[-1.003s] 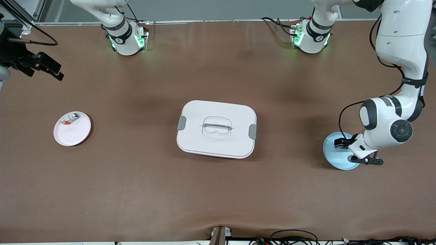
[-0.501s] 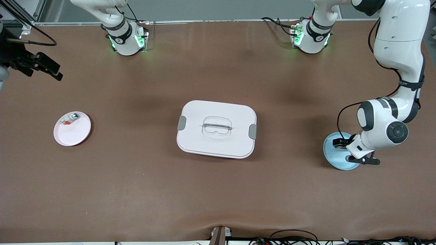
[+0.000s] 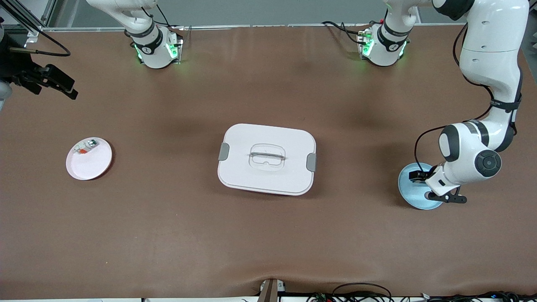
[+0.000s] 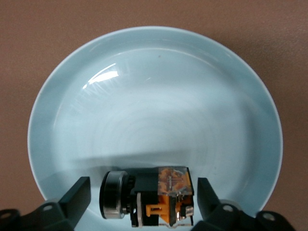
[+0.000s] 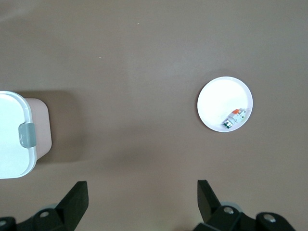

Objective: Transfer orange switch to right arm and place
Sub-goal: 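Lower the left gripper and grasp the black-and-orange switch, then lift the switch with the left gripper and carry it toward the box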

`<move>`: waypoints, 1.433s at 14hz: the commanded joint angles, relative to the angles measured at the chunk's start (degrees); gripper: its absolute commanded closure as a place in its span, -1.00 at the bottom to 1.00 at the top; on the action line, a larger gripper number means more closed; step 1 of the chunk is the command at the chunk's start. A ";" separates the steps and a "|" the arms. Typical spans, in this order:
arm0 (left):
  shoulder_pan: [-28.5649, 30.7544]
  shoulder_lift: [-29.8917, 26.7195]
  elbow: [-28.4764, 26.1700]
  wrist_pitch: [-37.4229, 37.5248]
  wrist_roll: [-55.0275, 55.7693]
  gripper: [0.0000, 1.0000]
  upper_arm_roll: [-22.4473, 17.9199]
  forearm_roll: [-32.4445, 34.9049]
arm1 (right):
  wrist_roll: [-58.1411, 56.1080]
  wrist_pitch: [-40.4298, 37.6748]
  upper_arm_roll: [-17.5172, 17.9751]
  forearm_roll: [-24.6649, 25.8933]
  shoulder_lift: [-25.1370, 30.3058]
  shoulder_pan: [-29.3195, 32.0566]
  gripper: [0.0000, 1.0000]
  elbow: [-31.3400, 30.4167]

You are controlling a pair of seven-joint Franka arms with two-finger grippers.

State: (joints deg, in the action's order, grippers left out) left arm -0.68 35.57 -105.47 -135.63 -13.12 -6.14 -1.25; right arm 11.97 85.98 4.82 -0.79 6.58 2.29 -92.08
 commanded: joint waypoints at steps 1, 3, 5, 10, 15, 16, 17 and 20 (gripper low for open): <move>0.07 -0.15 -0.44 -1.13 -0.50 0.00 0.16 -1.12 | -0.28 0.15 0.19 1.05 -0.07 -0.18 -1.00 0.50; 0.07 -0.15 -0.35 -1.13 -0.33 0.46 0.16 -1.21 | -0.28 0.07 0.27 1.05 -0.07 -0.27 -1.00 0.50; -0.11 -0.24 -0.26 -1.13 -0.33 0.57 0.16 -2.08 | -0.28 0.07 0.27 1.05 -0.07 -0.18 -1.00 0.50; 0.15 -2.25 -0.17 -0.34 -0.24 0.57 0.16 -2.26 | -0.28 0.15 0.10 1.05 -0.07 0.17 -1.00 0.41; 0.15 -9.27 0.53 9.22 2.39 0.57 0.07 -6.03 | -0.28 0.51 0.10 1.05 -0.07 0.26 -1.00 0.41; 0.07 -11.12 0.62 11.07 3.61 0.57 0.07 -6.48 | -0.28 0.59 0.01 1.05 -0.07 0.26 -1.00 0.41; -0.11 -12.88 0.70 13.00 5.45 0.57 0.16 -6.83 | -0.28 0.77 0.01 1.05 -0.07 0.26 -1.00 0.41; -0.29 -17.10 3.94 22.74 12.21 0.57 2.70 -7.10 | -0.19 2.08 0.10 1.14 -0.42 -0.09 -1.00 1.55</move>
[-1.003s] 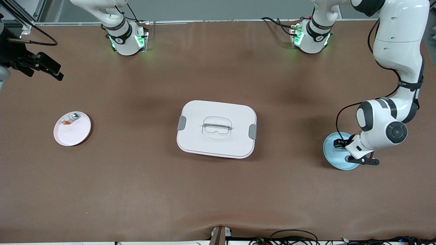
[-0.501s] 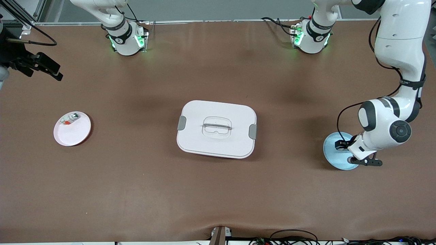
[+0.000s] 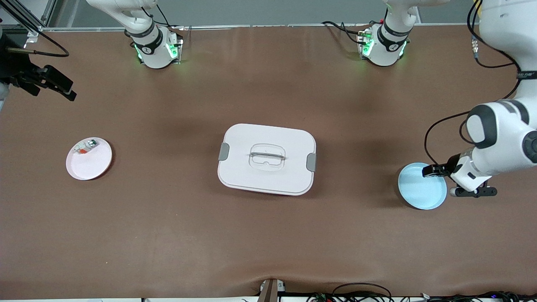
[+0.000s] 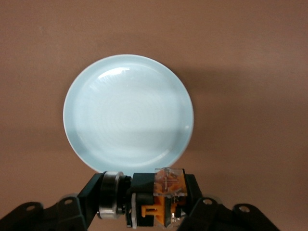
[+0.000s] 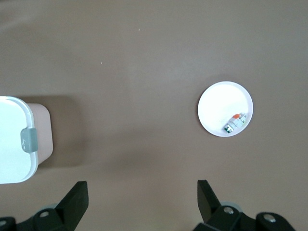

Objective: Transfer orange switch to right arm and place
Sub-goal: 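Lift the switch with the left gripper and carry it toward the box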

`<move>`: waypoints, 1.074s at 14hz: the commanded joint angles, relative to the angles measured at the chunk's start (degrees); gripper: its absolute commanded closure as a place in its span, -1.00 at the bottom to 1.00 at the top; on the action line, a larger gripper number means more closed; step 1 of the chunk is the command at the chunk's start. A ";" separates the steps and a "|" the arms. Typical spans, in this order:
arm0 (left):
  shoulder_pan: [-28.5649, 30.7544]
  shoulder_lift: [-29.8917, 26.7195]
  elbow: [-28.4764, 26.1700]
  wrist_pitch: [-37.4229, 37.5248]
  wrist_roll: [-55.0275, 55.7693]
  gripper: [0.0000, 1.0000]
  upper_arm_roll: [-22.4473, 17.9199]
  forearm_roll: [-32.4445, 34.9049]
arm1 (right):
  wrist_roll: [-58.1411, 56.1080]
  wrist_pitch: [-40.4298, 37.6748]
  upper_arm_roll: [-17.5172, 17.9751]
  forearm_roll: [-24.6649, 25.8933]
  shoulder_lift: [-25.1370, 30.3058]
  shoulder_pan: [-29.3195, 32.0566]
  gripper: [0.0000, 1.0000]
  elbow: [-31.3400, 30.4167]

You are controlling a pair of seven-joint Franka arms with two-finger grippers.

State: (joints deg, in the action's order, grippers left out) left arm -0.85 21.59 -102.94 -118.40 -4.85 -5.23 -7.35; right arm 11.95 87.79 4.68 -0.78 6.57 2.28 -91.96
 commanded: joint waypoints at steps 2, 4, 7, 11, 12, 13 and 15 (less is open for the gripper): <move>-0.11 -5.05 5.18 12.28 10.88 0.57 4.60 -1.09 | -0.18 1.07 0.24 0.87 -0.60 0.18 -1.00 1.52; -0.11 -6.20 9.14 17.83 17.56 0.57 7.33 -3.01 | -0.26 0.90 0.24 0.95 -0.69 0.27 -1.00 1.87; -0.20 -6.47 15.29 22.68 27.49 0.57 11.98 -5.83 | 0.00 0.63 0.16 0.17 -0.86 0.71 -1.00 1.88; -0.29 -6.21 18.47 22.69 40.60 0.57 19.89 -6.27 | 0.09 0.89 0.16 1.30 -4.64 1.06 -1.00 1.36; -0.46 -6.12 18.82 22.69 43.41 0.57 21.30 -7.06 | 0.09 0.98 0.16 1.39 -7.34 1.15 -1.00 1.70; -0.64 -6.12 19.00 22.43 46.66 0.57 22.80 -8.11 | -0.17 1.24 -0.02 1.30 -8.58 1.93 -1.00 1.70; -1.17 -5.86 20.14 21.46 54.13 0.57 25.70 -8.47 | 0.00 1.42 0.07 0.16 -10.95 4.75 -1.00 2.05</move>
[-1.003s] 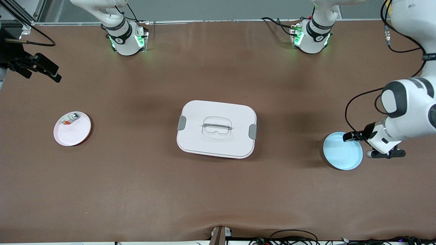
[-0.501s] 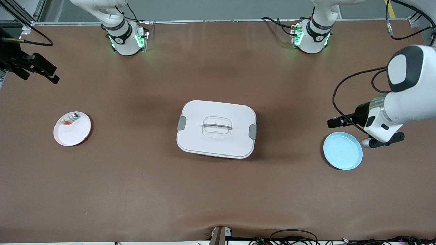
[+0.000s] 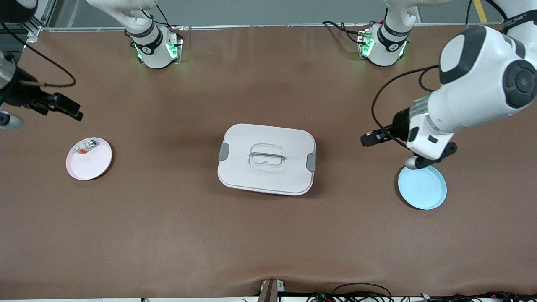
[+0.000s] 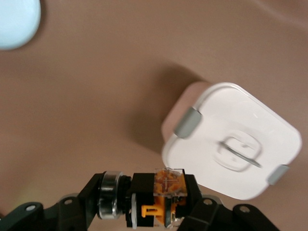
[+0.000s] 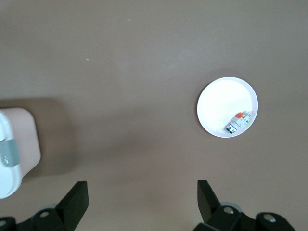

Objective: Transfer orange switch to right arm and place
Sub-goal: 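Lift the switch with the left gripper and carry it toward the box, then carry the switch over the box while the right gripper reaches toward it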

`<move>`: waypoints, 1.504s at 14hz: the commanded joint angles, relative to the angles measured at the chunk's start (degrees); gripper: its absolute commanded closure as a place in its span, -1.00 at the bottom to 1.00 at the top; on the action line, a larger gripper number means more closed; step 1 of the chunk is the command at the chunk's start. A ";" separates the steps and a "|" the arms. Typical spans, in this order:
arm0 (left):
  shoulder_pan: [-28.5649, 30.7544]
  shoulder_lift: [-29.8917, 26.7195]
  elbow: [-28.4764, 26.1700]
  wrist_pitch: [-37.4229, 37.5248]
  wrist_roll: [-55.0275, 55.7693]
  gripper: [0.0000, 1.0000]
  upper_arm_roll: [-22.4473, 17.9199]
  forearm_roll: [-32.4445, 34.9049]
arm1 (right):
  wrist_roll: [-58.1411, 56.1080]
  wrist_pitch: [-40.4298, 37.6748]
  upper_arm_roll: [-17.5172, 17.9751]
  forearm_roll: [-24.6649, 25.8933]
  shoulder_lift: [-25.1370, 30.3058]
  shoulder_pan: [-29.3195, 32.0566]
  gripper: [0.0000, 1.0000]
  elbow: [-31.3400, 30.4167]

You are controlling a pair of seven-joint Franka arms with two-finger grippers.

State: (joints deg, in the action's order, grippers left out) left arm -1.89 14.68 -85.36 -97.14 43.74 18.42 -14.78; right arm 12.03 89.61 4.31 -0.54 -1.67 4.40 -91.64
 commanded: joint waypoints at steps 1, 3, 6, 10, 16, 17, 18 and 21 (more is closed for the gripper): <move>-0.48 1.14 2.83 -0.93 8.44 0.57 3.62 -0.95 | -0.25 -0.32 0.44 -0.08 -2.99 2.63 -1.00 1.73; -1.79 1.23 2.83 -3.92 14.84 0.56 4.95 -1.04 | -0.17 -0.40 0.53 0.71 -2.99 2.37 -1.00 1.99; -5.48 1.31 2.83 -8.57 28.38 0.56 5.13 -1.74 | -0.17 -0.76 0.53 0.98 -3.52 2.36 -1.00 3.05; -10.58 1.75 2.83 -15.51 38.65 0.56 5.13 -2.01 | -3.94 -0.93 0.44 0.54 -8.08 2.63 -1.00 3.23; -16.38 4.03 2.83 -28.52 61.18 0.56 5.05 -2.27 | -4.03 -1.02 1.05 -6.47 -8.00 1.93 -1.00 2.35; -17.35 4.65 2.83 -30.63 63.55 0.56 5.13 -2.27 | -4.38 -1.11 1.06 -9.36 -7.74 1.58 -1.00 2.35; -18.14 5.18 2.75 -31.87 66.36 0.56 5.05 -2.27 | -5.69 -0.93 1.06 -12.52 -7.13 0.97 -1.00 1.65; -20.43 6.49 2.83 -36.53 75.76 0.56 4.96 -1.92 | -13.03 -1.37 1.14 -18.17 -6.07 -1.05 -1.00 1.21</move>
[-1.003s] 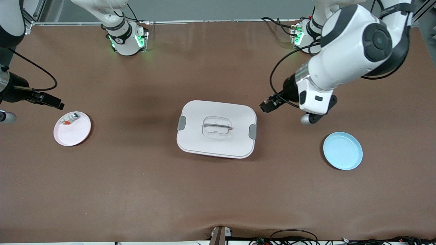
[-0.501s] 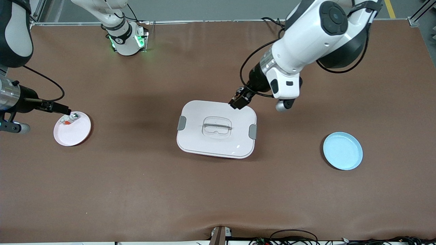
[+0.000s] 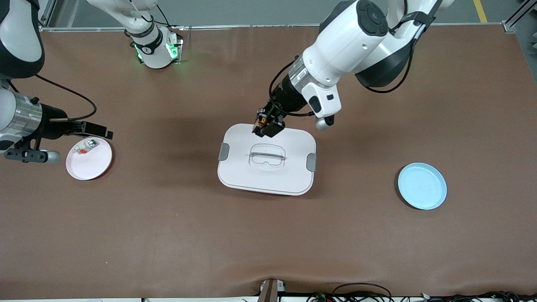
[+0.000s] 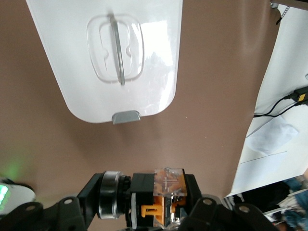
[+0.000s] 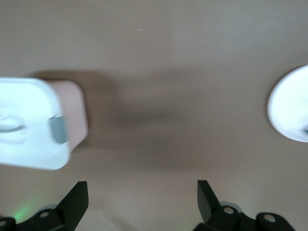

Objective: Transfer orange switch to right arm and place
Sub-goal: 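Carry the switch over the box while the right gripper reaches toward it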

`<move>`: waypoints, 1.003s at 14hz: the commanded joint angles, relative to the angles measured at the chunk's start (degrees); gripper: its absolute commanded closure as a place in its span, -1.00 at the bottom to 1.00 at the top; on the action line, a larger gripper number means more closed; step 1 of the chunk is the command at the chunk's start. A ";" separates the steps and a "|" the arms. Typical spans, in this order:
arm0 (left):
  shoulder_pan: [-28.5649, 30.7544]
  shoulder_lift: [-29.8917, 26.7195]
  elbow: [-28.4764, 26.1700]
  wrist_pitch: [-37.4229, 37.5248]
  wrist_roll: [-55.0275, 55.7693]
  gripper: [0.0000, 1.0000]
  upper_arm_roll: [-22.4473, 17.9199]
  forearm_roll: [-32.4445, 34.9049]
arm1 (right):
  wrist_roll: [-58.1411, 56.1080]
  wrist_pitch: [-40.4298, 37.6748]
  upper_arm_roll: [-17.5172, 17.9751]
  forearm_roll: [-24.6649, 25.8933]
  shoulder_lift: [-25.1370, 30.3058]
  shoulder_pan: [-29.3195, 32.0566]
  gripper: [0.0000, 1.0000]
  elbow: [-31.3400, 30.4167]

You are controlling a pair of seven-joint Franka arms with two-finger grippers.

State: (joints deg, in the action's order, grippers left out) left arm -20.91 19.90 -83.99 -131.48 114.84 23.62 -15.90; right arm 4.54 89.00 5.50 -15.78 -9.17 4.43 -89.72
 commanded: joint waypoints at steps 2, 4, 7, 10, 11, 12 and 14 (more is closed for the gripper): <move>-2.46 2.50 1.46 -4.21 6.96 0.56 -0.24 -0.80 | -11.04 1.43 -0.23 -7.40 1.79 -2.85 -1.00 -3.00; -3.86 3.73 1.55 -6.49 8.46 0.56 -0.33 -0.71 | -11.30 1.97 -0.23 -11.72 2.66 -3.11 -1.00 -4.06; -4.66 4.44 1.55 -8.09 9.26 0.56 -0.24 -0.88 | -11.92 2.23 0.21 -13.40 3.28 -5.12 -1.00 -3.36; -5.10 4.62 1.55 -8.53 9.78 0.56 -0.24 -0.80 | -12.01 4.77 0.12 -19.42 3.63 -7.07 -1.00 -3.18; -5.19 4.70 1.55 -9.22 9.78 0.56 -0.24 -0.80 | -12.01 5.39 0.12 -22.86 3.46 -7.16 -1.00 -3.36; -5.19 4.79 1.55 -9.41 9.78 0.56 -0.24 -0.80 | -11.92 6.53 0.12 -24.46 3.46 -7.68 -1.00 -3.97; -5.19 4.71 1.46 -9.41 9.78 0.56 -0.24 -0.71 | -11.05 9.25 0.12 -26.40 3.28 -9.79 -1.00 -4.59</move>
State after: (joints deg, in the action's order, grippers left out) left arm -25.55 24.01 -83.80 -140.27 123.99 23.61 -15.90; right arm -6.67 95.57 5.97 -39.38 -6.91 -3.73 -92.17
